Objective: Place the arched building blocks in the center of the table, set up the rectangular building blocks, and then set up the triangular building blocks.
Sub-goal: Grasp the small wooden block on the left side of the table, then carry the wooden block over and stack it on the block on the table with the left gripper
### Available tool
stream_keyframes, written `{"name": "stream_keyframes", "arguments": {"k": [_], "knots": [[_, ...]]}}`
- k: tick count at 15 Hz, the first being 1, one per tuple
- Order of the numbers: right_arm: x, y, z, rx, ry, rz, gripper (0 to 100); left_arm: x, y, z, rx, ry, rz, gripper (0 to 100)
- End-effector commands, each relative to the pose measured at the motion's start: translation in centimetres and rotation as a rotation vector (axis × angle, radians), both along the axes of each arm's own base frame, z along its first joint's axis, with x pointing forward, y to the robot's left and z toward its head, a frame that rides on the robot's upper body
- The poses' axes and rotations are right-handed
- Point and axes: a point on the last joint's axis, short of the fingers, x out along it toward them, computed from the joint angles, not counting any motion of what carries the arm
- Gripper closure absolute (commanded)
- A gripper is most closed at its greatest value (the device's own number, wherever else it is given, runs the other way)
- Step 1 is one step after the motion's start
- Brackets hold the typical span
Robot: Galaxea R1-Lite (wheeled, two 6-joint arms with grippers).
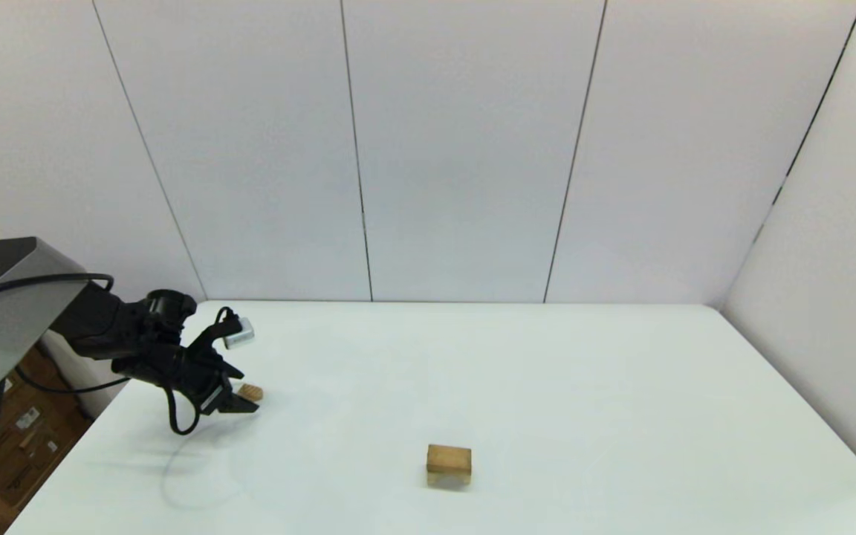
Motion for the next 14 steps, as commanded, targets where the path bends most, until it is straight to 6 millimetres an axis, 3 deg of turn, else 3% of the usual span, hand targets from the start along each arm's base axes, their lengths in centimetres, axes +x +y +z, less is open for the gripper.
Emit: {"name": "stream_keyframes", "arguments": {"k": [1,8,10,12,14], "knots": [[0.0,0.0,0.0,0.0,0.0,0.001,0,0.0,-0.1,-0.2,-0.001,0.001,-0.008,100],[0.0,0.0,0.0,0.0,-0.001,0.001,0,0.0,-0.1,0.0,0.0,-0.004,-0.008,100],[0.0,0.0,0.0,0.0,0.0,0.001,0,0.1,-0.4,1.1,0.001,-0.029,-0.017,100],[0.0,0.0,0.0,0.0,-0.001,0.001,0,0.2,-2.4,3.8,-0.002,-0.092,-0.066,100],[0.0,0.0,0.0,0.0,0.0,0.001,0,0.1,-6.8,7.3,-0.025,-0.161,-0.146,100]]}}
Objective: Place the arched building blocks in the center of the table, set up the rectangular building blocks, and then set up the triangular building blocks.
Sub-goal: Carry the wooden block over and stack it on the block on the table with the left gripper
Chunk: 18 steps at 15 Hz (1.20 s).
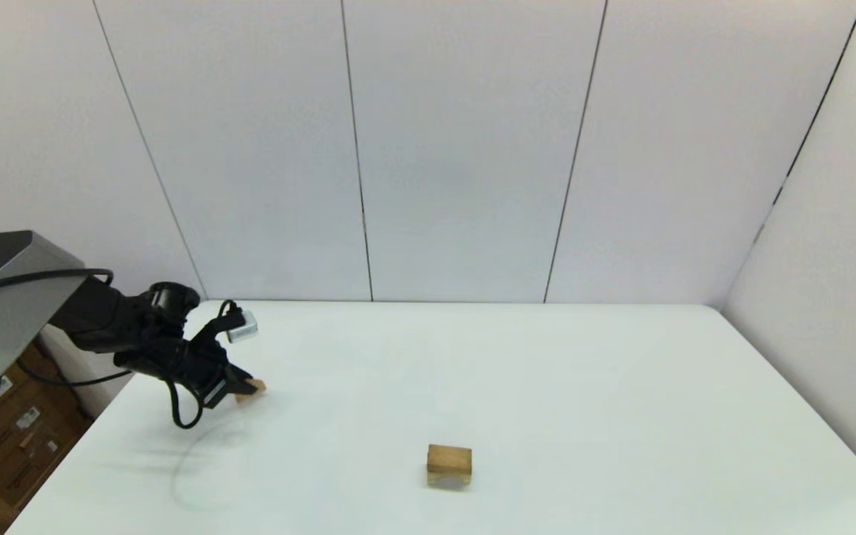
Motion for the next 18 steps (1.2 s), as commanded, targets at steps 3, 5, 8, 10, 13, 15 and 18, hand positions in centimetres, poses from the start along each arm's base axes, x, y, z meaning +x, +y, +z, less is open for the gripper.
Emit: {"name": "stream_keyframes", "arguments": {"k": [3,5,8,10,13,15,18], "knots": [[0.0,0.0,0.0,0.0,0.0,0.001,0,-0.4,-11.8,8.0,-0.054,-0.162,-0.218,100],[0.0,0.0,0.0,0.0,0.001,0.001,0,-0.6,-15.8,9.1,-0.069,-0.163,-0.294,100],[0.0,0.0,0.0,0.0,0.0,0.001,0,-1.1,-20.6,10.9,-0.02,-0.074,-0.381,100],[0.0,0.0,0.0,0.0,0.001,0.001,0,-1.5,-23.2,11.0,0.007,-0.063,-0.429,100],[0.0,0.0,0.0,0.0,0.001,0.001,0,-3.2,-27.4,10.2,0.071,-0.074,-0.503,100],[0.0,0.0,0.0,0.0,0.001,0.001,0,-4.3,-29.3,9.5,0.087,-0.063,-0.546,100],[0.0,0.0,0.0,0.0,0.0,0.001,0,-5.3,-30.5,8.7,0.095,-0.041,-0.583,100]]}}
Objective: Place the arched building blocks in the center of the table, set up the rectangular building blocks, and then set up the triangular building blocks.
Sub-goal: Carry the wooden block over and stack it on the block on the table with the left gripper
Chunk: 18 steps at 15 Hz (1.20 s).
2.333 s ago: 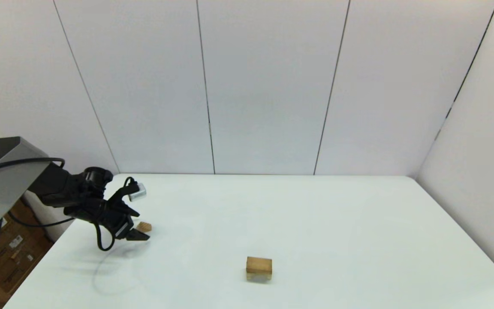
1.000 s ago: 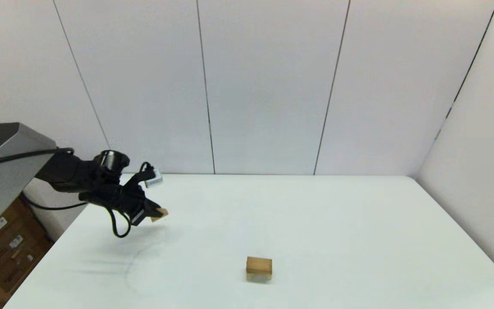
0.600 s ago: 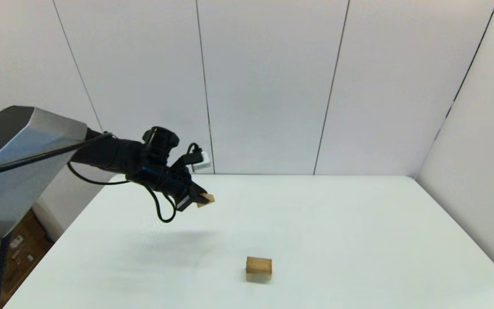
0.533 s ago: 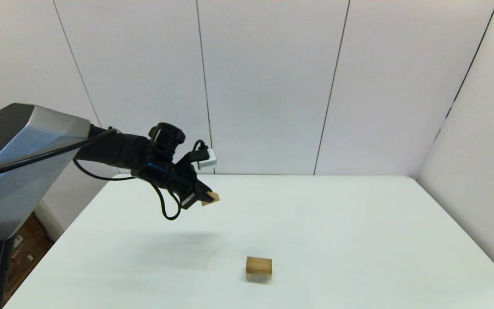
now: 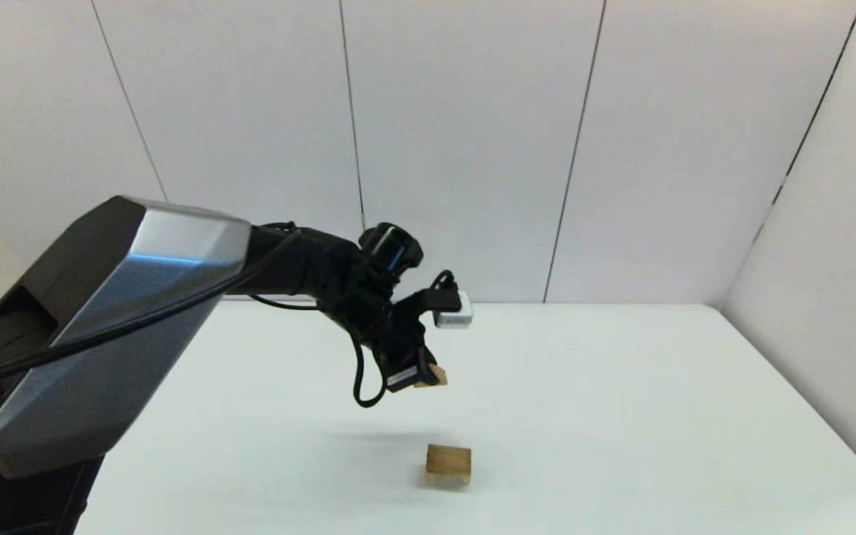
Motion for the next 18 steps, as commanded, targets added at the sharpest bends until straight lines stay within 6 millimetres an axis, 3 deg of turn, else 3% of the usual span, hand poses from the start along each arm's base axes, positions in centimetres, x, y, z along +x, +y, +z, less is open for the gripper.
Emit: {"name": "stream_keyframes", "arguments": {"k": [1,8,11,18], "knots": [[0.0,0.0,0.0,0.0,-0.001,0.001,0,-1.1,-1.3,-1.4,0.023,0.035,-0.041,100],[0.0,0.0,0.0,0.0,-0.001,0.001,0,-3.6,-2.9,-3.2,0.016,0.019,-0.095,100],[0.0,0.0,0.0,0.0,-0.001,0.001,0,-4.8,-1.9,-3.5,0.029,0.042,-0.096,100],[0.0,0.0,0.0,0.0,0.001,0.001,0,-5.2,-0.3,-4.7,-0.011,0.029,-0.07,100]]}}
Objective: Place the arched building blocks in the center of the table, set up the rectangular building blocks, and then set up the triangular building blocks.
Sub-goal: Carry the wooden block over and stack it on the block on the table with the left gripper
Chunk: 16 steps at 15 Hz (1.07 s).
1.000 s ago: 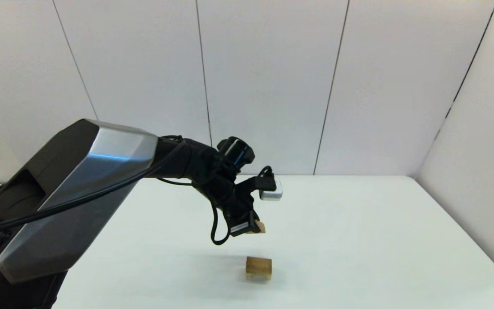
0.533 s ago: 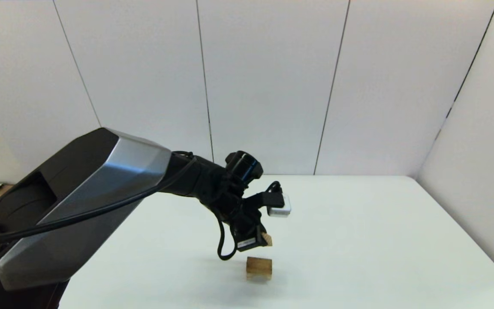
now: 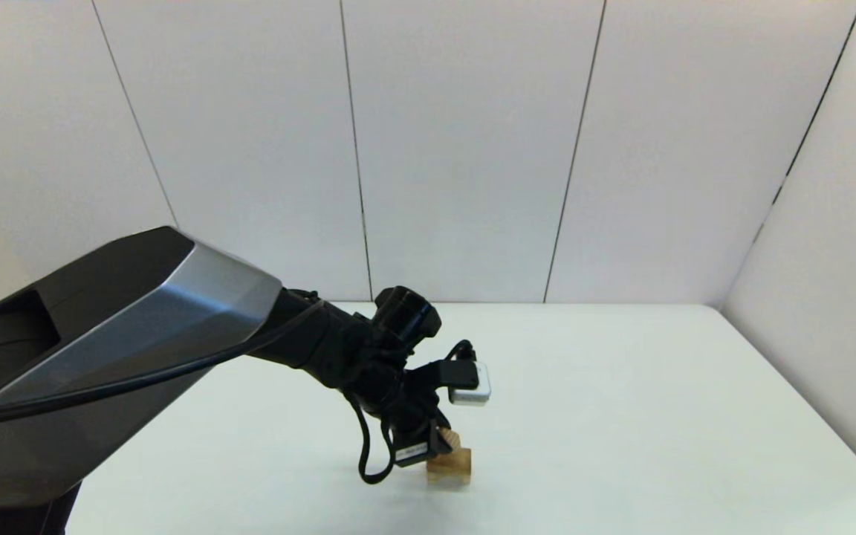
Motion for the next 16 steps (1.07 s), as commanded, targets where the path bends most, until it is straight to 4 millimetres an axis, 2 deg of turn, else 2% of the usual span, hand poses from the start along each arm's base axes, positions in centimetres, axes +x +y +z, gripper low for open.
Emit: {"name": "stream_keyframes", "arguments": {"k": [1,10,16], "knots": [[0.0,0.0,0.0,0.0,0.0,0.002,0,-0.1,0.3,0.0,-0.018,0.011,-0.004,100],[0.0,0.0,0.0,0.0,0.0,0.002,0,0.2,-0.1,-1.8,-0.02,0.038,-0.007,100],[0.0,0.0,0.0,0.0,-0.001,0.002,0,0.2,-0.1,-2.0,-0.026,0.037,-0.009,100]]}}
